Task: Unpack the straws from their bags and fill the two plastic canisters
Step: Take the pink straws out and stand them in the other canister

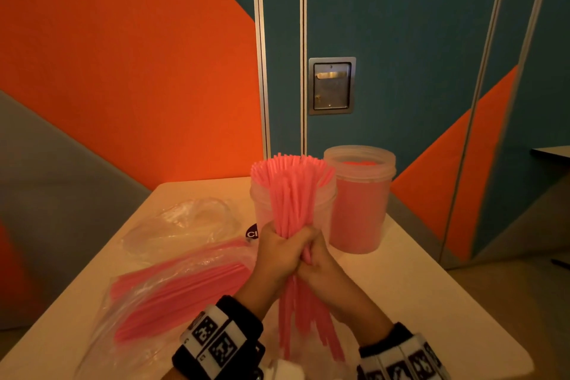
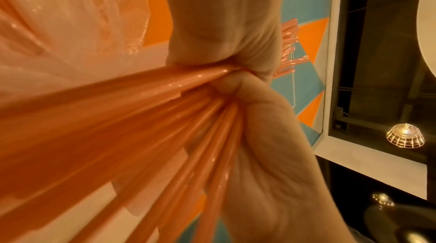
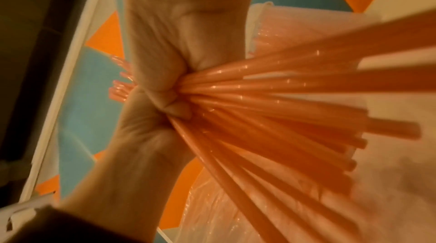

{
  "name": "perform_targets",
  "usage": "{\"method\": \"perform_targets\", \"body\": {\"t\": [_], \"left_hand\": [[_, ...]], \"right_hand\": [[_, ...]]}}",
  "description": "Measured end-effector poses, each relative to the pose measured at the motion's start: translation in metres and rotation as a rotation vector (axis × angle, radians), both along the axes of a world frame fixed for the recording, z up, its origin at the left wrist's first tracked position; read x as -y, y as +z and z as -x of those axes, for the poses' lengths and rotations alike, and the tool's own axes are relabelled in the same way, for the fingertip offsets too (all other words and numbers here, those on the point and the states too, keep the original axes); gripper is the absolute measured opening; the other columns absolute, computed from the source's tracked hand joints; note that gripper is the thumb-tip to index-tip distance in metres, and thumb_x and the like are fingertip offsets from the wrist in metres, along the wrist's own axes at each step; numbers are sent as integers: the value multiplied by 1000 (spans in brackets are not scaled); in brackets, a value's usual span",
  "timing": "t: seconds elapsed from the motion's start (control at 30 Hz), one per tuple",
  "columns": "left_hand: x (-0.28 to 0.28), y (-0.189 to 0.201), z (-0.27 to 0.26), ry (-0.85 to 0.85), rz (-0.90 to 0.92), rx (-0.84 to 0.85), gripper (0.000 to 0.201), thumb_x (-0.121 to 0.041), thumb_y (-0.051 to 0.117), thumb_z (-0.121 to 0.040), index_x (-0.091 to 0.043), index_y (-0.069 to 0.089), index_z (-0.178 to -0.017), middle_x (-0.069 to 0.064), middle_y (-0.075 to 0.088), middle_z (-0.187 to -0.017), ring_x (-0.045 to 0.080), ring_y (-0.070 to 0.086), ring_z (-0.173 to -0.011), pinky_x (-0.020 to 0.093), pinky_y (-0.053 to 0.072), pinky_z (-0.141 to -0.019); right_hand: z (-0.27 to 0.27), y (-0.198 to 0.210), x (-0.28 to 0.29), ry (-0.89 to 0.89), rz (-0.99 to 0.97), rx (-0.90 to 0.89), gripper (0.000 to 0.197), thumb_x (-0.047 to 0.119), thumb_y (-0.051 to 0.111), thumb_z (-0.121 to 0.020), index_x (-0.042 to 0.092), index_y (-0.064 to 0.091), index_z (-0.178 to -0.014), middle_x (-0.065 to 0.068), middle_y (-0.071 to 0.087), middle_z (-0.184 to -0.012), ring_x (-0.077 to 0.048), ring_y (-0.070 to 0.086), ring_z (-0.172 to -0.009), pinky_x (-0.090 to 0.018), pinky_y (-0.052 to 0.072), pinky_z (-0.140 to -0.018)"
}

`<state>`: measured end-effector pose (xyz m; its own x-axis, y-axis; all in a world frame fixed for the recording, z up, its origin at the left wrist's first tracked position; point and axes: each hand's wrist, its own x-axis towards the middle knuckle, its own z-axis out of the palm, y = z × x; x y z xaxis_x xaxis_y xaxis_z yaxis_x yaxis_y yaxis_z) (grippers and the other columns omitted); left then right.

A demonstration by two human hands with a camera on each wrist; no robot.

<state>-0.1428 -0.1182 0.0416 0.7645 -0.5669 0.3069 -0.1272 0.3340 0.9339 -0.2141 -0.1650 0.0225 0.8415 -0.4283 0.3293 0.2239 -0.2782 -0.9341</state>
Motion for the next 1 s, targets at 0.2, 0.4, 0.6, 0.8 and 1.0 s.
{"method": "perform_targets", "body": {"t": [0.2, 0.4, 0.6, 0.8, 1.0], "left_hand": [[-3, 11, -6, 57, -32, 61, 11, -2, 69, -78, -11, 67, -73, -1, 69, -62, 10, 66, -59, 24, 54, -56], [1, 12, 3, 62, 29, 87, 21, -3, 77, -69, -14, 60, -74, -5, 63, -59, 6, 62, -55, 25, 54, -56], [-2, -3, -4, -25, 16, 66, 30, -1, 80, -58, -17, 65, -78, -8, 66, -67, 0, 63, -61, 18, 53, -59], [-3, -21, -8, -104, -85, 112, 38, -8, 80, -49, -14, 65, -83, -7, 66, -65, 4, 63, -64, 19, 53, -63], [-5, -21, -12, -184, -103, 116, 39, 0, 82, -54, -13, 63, -86, -9, 64, -62, 3, 62, -62, 19, 53, -62]], "right_hand": [[2, -6, 7, -45, 76, -144, 87, 22, 69, -52, 34, 19, -122, 4, 44, -122, -15, 47, -118, -33, 51, -91], [-19, -12, 5, -233, -67, -101, 47, 20, 74, -62, 16, 58, -106, 2, 66, -93, -17, 65, -94, -19, 51, -71], [-20, -23, 4, -111, -139, -150, 34, 2, 68, -67, 14, 59, -97, 4, 64, -85, -11, 62, -86, -13, 50, -62], [-24, -52, 10, -55, -160, -304, 58, 4, 75, -50, 11, 59, -106, -8, 66, -102, -20, 63, -100, -32, 56, -79], [-23, -56, 14, -63, -120, -291, 54, -5, 73, -61, 16, 55, -108, -10, 64, -109, -13, 61, -100, -27, 55, -80]]}}
